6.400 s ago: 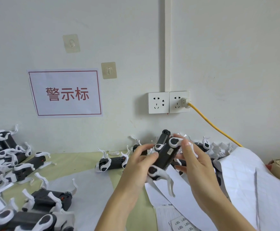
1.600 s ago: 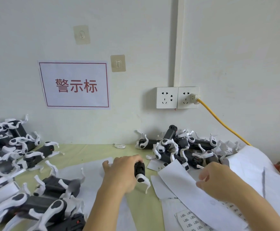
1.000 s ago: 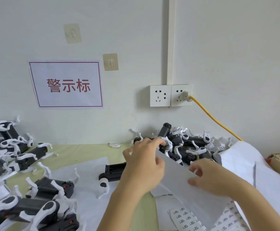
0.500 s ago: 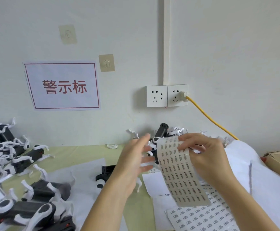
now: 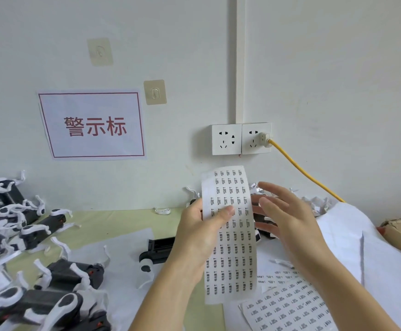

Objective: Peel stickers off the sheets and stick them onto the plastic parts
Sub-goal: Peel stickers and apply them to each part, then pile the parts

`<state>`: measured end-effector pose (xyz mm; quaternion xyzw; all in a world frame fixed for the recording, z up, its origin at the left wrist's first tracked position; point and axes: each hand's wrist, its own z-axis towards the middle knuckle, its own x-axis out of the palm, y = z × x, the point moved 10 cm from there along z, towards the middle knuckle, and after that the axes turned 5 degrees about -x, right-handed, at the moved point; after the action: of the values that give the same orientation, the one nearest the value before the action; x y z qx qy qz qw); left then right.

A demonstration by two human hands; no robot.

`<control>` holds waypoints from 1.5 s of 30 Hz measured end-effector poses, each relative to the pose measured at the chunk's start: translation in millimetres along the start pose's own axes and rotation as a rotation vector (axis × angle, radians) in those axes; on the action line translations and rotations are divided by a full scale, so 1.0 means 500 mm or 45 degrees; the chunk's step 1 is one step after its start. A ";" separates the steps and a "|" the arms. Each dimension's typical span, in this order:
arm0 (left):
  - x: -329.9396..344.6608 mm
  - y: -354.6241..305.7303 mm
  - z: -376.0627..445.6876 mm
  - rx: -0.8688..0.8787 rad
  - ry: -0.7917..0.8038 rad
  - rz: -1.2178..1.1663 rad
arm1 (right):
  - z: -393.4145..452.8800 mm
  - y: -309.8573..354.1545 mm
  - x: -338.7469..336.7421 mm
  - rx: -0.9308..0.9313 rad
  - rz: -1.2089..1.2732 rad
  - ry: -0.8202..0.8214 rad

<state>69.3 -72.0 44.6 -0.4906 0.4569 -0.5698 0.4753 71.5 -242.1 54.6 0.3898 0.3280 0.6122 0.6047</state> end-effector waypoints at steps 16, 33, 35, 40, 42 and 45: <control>0.005 -0.006 0.009 0.121 -0.027 0.215 | -0.004 -0.002 -0.002 0.110 0.001 0.053; 0.096 -0.014 -0.024 0.333 0.272 0.788 | -0.033 0.024 -0.027 0.252 -0.325 0.730; 0.095 -0.017 -0.025 0.377 0.250 0.851 | -0.035 0.014 -0.023 0.272 -0.394 0.751; 0.074 -0.054 -0.036 0.532 0.024 0.816 | -0.019 -0.008 -0.050 0.276 -0.486 0.586; 0.055 -0.077 -0.044 0.662 -0.155 0.848 | -0.010 -0.002 -0.064 0.233 -0.481 0.471; 0.035 -0.114 -0.068 0.894 -0.424 0.957 | 0.006 0.017 -0.084 0.153 -0.348 0.236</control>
<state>29.2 -80.0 99.6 -0.1887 0.3014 -0.3935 0.8477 68.6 -284.7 59.9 0.3192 0.4683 0.5369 0.6250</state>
